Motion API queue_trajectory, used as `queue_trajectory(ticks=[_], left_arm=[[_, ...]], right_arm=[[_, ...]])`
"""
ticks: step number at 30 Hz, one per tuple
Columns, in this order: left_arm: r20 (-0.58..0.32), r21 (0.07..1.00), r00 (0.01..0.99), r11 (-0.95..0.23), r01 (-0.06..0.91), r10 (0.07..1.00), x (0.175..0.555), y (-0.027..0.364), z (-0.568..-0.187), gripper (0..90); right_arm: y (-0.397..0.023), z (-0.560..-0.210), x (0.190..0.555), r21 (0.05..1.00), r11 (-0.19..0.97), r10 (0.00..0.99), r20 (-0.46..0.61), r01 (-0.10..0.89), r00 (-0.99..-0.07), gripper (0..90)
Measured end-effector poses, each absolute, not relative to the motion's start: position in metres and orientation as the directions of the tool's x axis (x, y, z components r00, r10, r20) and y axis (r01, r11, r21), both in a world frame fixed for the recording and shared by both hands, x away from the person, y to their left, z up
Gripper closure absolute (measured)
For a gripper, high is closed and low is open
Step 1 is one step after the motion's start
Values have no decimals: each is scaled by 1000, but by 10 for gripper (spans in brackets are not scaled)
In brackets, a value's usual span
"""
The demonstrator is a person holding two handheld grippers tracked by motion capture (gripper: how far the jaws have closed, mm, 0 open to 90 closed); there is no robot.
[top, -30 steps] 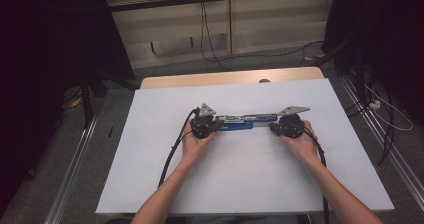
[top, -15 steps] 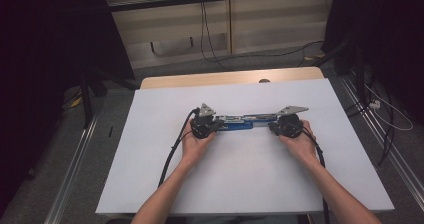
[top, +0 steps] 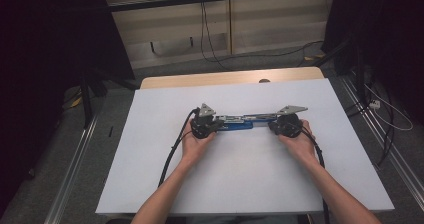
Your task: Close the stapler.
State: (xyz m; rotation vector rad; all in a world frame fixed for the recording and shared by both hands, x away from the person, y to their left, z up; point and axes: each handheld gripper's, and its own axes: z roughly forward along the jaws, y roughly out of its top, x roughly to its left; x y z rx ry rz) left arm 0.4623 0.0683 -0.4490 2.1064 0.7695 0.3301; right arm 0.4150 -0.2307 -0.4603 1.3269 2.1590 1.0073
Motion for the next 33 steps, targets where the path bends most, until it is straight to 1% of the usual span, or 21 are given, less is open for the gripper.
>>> queue_trajectory(ticks=[25,33], left_arm=[[-38,795,778,-452,404,628,462,69,-449,900],[-36,798,777,-450,401,628,462,69,-450,900]], right_arm=[[-231,-459,415,769,272,890,29,579,-456,900],[-230,-459,415,786,271,887,20,556,-462,900]])
